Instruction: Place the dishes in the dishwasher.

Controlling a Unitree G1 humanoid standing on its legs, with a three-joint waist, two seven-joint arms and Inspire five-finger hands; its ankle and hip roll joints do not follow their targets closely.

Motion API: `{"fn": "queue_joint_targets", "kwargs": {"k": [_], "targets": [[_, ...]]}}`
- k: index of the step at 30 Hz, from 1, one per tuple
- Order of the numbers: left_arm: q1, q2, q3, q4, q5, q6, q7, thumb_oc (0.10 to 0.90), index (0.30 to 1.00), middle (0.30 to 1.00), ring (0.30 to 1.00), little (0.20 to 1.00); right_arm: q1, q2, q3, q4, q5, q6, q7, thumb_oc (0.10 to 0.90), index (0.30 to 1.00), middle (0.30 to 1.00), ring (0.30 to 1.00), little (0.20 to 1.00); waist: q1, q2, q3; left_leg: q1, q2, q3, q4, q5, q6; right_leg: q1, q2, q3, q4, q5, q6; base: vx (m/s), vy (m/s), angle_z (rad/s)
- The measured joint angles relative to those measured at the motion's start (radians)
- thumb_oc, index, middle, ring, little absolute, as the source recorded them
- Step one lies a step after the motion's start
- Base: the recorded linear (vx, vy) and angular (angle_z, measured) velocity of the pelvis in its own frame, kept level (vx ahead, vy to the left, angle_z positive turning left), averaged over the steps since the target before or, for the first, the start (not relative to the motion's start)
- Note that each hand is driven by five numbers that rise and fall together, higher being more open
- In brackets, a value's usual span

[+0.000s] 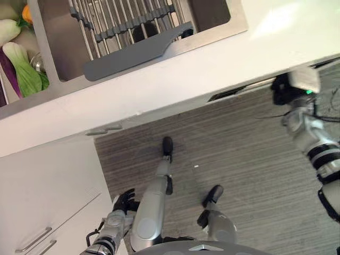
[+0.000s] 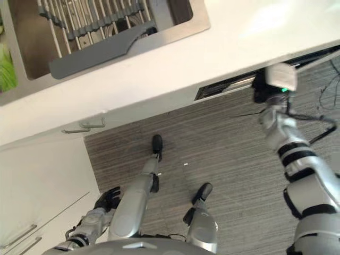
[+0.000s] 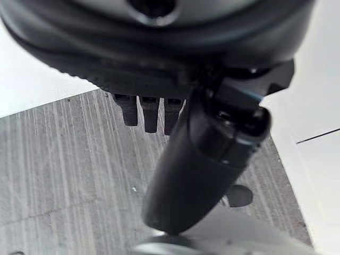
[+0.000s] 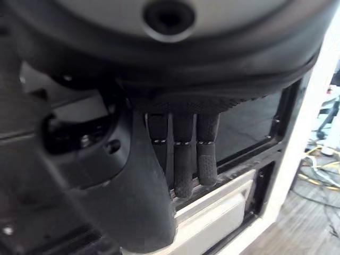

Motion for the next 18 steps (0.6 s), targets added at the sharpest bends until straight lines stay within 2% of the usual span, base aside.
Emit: {"fn": "queue_joint_targets", "kwargs": {"k": [2,3,4,5,6,7,8,9,10,11,12,13,14,15,16,17,18], "targets": [[0.005,0.009,0.008,-0.004,-0.028,-0.001,-0.017,0.800,0.900,0.900,0.900,0.900,0.144,0.102,0.019,-0.011,-0.002,-0.023,0.039,0.800,0.900,0.900,0.900,0.900,-0.001,-0.013,-0.039,0.021,-0.005,0.001,0.000,-0.021,-0.004,0.014,-0.005,0.000,0.019,0.002,-0.003,0.15,0.136,0.12],[0.002,0.010,0.019,-0.011,-0.038,0.004,-0.023,0.800,0.900,0.900,0.900,0.900,0.224,0.157,-0.028,-0.021,-0.004,-0.035,0.039,0.800,0.900,0.900,0.900,0.900,-0.003,-0.016,-0.044,0.037,-0.007,0.000,0.000,-0.024,-0.001,0.026,-0.011,0.005,0.034,0.002,-0.003,0.14,0.119,0.12],[0.000,0.001,0.055,-0.003,-0.039,0.018,-0.034,0.800,0.900,0.900,0.900,0.900,0.319,0.256,-0.126,0.000,-0.012,-0.054,0.044,0.800,0.900,0.900,0.900,0.900,-0.011,-0.014,-0.045,0.078,-0.018,-0.001,0.000,-0.037,0.008,0.044,-0.027,0.022,0.092,-0.002,-0.010,0.12,0.086,0.18],[0.014,-0.008,0.075,0.020,-0.040,0.021,-0.035,0.800,0.900,0.900,0.900,0.900,0.383,0.316,-0.138,0.039,-0.005,-0.041,0.048,0.800,0.900,0.900,0.900,0.900,-0.022,-0.013,-0.057,0.123,-0.021,-0.004,-0.001,-0.040,0.016,0.065,-0.046,0.035,0.152,-0.004,-0.008,0.12,0.119,0.03],[0.040,-0.007,0.072,0.026,-0.039,0.013,-0.032,0.800,0.900,0.900,0.900,0.900,0.445,0.325,-0.079,0.087,0.010,0.005,0.090,0.800,0.900,0.900,0.900,0.900,-0.034,-0.019,-0.098,0.147,-0.025,-0.002,-0.001,-0.068,0.024,0.056,-0.063,0.044,0.205,0.002,-0.011,0.15,0.293,0.00],[0.046,0.000,0.058,0.037,-0.035,0.011,-0.035,0.800,0.900,0.900,0.900,0.900,0.524,0.351,-0.111,0.137,0.008,-0.007,0.094,0.800,0.900,0.900,0.900,0.900,-0.048,-0.029,-0.134,0.167,-0.045,0.010,-0.001,-0.106,0.037,0.049,-0.086,0.063,0.267,0.006,-0.009,0.10,0.251,0.30],[0.039,-0.002,0.058,0.059,-0.032,0.019,-0.043,0.800,0.900,0.900,0.900,0.900,0.601,0.386,-0.186,0.192,0.013,-0.025,0.089,0.800,0.900,0.900,0.900,0.900,-0.085,-0.021,-0.143,0.211,-0.068,0.007,0.004,-0.123,0.068,0.046,-0.117,0.111,0.389,0.008,-0.012,0.10,0.239,0.80],[0.041,-0.004,0.065,0.094,-0.028,0.030,-0.048,0.800,0.900,0.900,0.900,0.900,0.685,0.427,-0.269,0.249,0.034,-0.029,0.083,0.800,0.900,0.900,0.900,0.900,-0.131,-0.013,-0.156,0.265,-0.094,0.003,0.019,-0.140,0.090,-0.004,-0.164,0.213,0.610,0.049,-0.015,0.13,0.076,1.15],[0.068,-0.006,0.051,0.106,-0.025,0.032,-0.047,0.800,0.900,0.900,0.900,0.900,0.762,0.440,-0.313,0.298,0.085,-0.004,0.088,0.800,0.900,0.900,0.900,0.900,-0.161,-0.006,-0.194,0.314,-0.096,-0.028,0.011,-0.174,0.097,-0.051,-0.167,0.304,0.745,0.120,-0.030,0.22,0.076,0.66],[0.086,-0.005,0.038,0.128,-0.019,0.029,-0.046,0.800,0.900,0.900,0.900,0.900,0.823,0.455,-0.333,0.397,0.142,0.003,0.100,0.800,0.900,0.900,0.900,0.900,-0.158,0.016,-0.250,0.324,-0.086,-0.029,0.002,-0.191,0.106,-0.112,-0.128,0.382,0.772,0.095,-0.041,0.21,-0.004,0.30],[0.078,0.005,0.036,0.133,-0.018,0.031,-0.047,0.800,0.900,0.900,0.900,0.900,0.830,0.479,-0.382,0.494,0.181,0.001,0.114,0.800,0.900,0.900,0.900,0.900,-0.169,0.022,-0.253,0.348,-0.075,-0.043,0.001,-0.194,0.111,-0.137,-0.076,0.435,0.785,0.052,-0.051,0.20,-0.069,0.09],[0.056,0.008,0.035,0.151,-0.018,0.034,-0.047,0.800,0.900,0.900,0.900,0.900,0.838,0.504,-0.419,0.561,0.235,0.004,0.120,0.800,0.900,0.900,0.900,0.900,-0.185,0.040,-0.252,0.363,-0.071,-0.075,0.002,-0.194,0.112,-0.166,-0.014,0.479,0.769,-0.004,-0.061,0.12,-0.129,0.42],[0.038,0.009,0.035,0.168,-0.019,0.035,-0.044,0.800,0.900,0.900,0.900,0.900,0.841,0.528,-0.443,0.631,0.309,0.023,0.128,0.800,0.900,0.900,0.900,0.900,-0.211,0.047,-0.254,0.374,-0.055,-0.106,-0.001,-0.194,0.112,-0.190,0.069,0.521,0.694,-0.088,-0.096,0.10,-0.168,0.42],[0.006,0.014,0.010,0.190,-0.019,0.034,-0.043,0.800,0.900,0.900,0.900,0.900,0.840,0.542,-0.414,0.678,0.356,0.031,0.143,0.800,0.900,0.900,0.900,0.900,-0.221,0.056,-0.249,0.388,-0.050,-0.135,-0.001,-0.184,0.098,-0.207,0.128,0.524,0.545,-0.118,-0.103,0.08,-0.132,0.32],[-0.014,0.015,-0.024,0.215,-0.006,0.041,-0.044,0.800,0.900,0.900,0.900,0.900,0.841,0.553,-0.362,0.702,0.369,0.043,0.161,0.800,0.900,0.900,0.900,0.900,-0.226,0.053,-0.248,0.405,-0.053,-0.147,-0.002,-0.177,0.088,-0.199,0.165,0.516,0.357,-0.109,-0.098,0.07,-0.074,0.09],[-0.014,0.015,-0.024,0.215,-0.006,0.041,-0.044,0.800,0.900,0.900,0.900,0.900,0.841,0.553,-0.362,0.702,0.369,0.043,0.161,0.800,0.900,0.900,0.900,0.900,-0.226,0.053,-0.248,0.405,-0.053,-0.147,-0.002,-0.177,0.088,-0.199,0.165,0.516,0.357,-0.109,-0.098,0.03,-0.041,0.54],[-0.034,0.006,-0.078,0.213,0.046,0.045,-0.055,0.800,0.900,0.900,0.900,0.900,0.850,0.567,-0.284,0.695,0.365,0.044,0.187,0.800,0.900,0.900,0.900,0.900,-0.249,0.038,-0.250,0.435,-0.092,-0.163,-0.007,-0.205,0.095,-0.190,0.172,0.484,0.181,-0.068,-0.074,-0.02,-0.037,0.75]]}}
